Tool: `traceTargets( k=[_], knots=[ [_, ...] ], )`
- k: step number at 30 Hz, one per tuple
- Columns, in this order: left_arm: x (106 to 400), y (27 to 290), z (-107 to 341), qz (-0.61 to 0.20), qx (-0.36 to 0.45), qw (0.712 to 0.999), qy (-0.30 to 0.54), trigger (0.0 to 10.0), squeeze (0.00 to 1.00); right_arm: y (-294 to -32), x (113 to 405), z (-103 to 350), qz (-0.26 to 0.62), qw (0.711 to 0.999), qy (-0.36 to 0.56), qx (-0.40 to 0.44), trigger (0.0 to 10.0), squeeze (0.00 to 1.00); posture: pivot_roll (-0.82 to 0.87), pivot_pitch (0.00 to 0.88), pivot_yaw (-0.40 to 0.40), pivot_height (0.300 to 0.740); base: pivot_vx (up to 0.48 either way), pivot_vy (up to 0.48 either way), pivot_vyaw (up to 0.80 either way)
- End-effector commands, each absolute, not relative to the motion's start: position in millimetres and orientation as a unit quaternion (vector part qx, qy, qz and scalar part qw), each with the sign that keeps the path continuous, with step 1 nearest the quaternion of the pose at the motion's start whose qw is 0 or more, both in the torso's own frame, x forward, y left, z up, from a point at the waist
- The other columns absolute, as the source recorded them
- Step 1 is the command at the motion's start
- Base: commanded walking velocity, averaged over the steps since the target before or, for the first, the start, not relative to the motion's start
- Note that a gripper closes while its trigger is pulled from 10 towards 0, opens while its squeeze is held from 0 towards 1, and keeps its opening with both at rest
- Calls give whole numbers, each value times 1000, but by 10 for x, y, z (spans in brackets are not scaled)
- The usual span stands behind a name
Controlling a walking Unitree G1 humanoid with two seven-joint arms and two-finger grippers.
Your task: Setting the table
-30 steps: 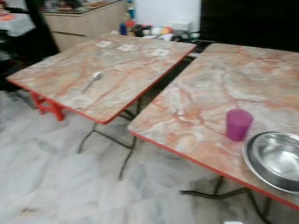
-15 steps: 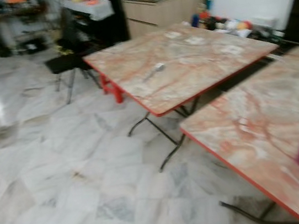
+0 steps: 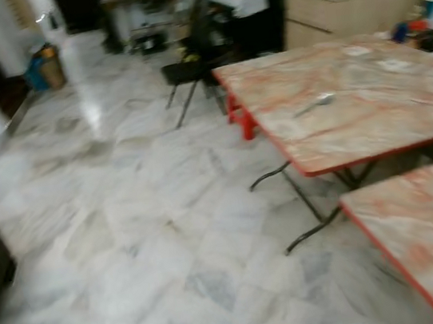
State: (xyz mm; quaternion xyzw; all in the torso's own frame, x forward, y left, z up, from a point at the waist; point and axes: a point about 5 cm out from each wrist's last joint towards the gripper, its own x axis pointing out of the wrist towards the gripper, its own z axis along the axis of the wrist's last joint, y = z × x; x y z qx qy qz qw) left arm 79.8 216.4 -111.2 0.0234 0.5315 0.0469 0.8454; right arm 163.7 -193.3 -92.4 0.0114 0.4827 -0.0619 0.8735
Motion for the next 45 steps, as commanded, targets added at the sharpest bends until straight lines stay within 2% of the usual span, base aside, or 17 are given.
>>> traceTargets(
  k=[1, 8, 22, 45],
  knots=[
    [848, 2131, -1106, 40, 23, 850, 525, 10000, 0, -2023, 1564, -940, -72, 869, 490, 5, 10000, 0, -22, 0, -24, 740, 0, 0, 800],
    [851, 2130, -1106, 40, 24, 850, 525, 10000, 0, -2018, 1561, -942, -68, 869, 490, 3, 10000, 0, -20, 0, -25, 740, 0, 0, 800],
    [857, 2132, -1104, 38, 20, 850, 525, 10000, 0, -2002, 1571, -941, -66, 869, 491, 8, 10000, 0, -20, 0, -21, 740, 0, 0, 0],
    [870, 2138, -1101, 37, 19, 851, 524, 10000, 0, -1987, 1584, -938, -60, 869, 491, 4, 10000, 0, -17, 0, -19, 740, 284, 0, 0]
  ],
)
